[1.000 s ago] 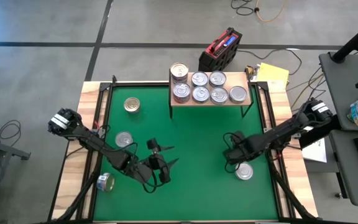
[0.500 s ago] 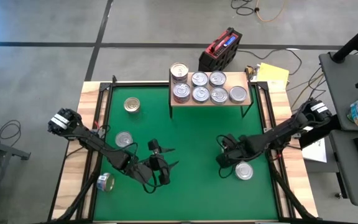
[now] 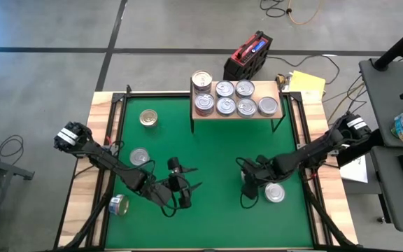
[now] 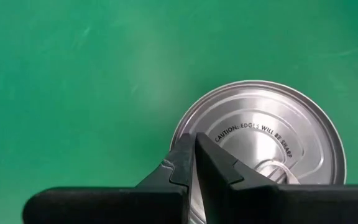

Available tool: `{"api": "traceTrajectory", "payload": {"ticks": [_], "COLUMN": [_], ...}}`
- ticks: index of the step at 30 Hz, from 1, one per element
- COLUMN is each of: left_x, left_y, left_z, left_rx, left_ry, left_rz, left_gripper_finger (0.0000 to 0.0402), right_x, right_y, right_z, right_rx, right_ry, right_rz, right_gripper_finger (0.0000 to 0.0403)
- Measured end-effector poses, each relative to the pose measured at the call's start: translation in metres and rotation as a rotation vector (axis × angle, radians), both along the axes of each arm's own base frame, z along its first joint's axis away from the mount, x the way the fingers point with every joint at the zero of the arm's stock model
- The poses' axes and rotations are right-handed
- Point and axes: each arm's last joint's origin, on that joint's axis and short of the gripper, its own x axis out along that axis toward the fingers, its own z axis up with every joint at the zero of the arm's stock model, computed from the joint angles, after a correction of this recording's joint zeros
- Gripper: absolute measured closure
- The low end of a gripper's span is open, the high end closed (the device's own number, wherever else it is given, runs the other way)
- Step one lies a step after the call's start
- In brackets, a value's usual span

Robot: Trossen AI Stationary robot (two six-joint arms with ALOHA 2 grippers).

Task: Stack canned seafood by type on shelf
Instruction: Stack the blue tuna can on top of the other blue tuna can on the shelf

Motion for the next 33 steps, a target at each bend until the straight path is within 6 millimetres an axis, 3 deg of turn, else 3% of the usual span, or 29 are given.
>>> {"api": "traceTrajectory", "payload": {"ticks": [4, 11, 14, 21, 29, 33], "left_x": [0.002, 0.007, 0.008, 0.021, 0.057, 0.071], "left_y": [0.002, 0.009, 0.01, 0.007, -0.006, 0.0], "left_z": [0.0, 0.0, -0.001, -0.009, -0.016, -0.024], "left_rx": [-0.014, -0.05, -0.056, -0.023, 0.076, 0.111], "left_ry": [0.002, 0.007, 0.005, 0.023, 0.086, 0.136], "left_rz": [-0.018, -0.044, -0.039, -0.04, -0.11, -0.087], "left_gripper_finger": [0.0169, 0.0169, 0.0169, 0.0169, 0.0169, 0.0169], "right_x": [0.0, -0.001, 0.001, -0.011, -0.036, -0.044], "right_y": [0.007, 0.011, 0.012, 0.005, -0.008, -0.011], "right_z": [0.004, 0.034, 0.053, 0.075, 0.078, 0.073], "right_rx": [0.014, -0.05, -0.035, -0.036, -0.073, -0.088], "right_ry": [0.025, 0.023, -0.018, 0.0, 0.133, 0.187], "right_rz": [0.139, 0.197, 0.162, 0.109, -0.12, -0.204], "right_gripper_finger": [0.0391, 0.0391, 0.0391, 0.0391, 0.0391, 0.0391]}}
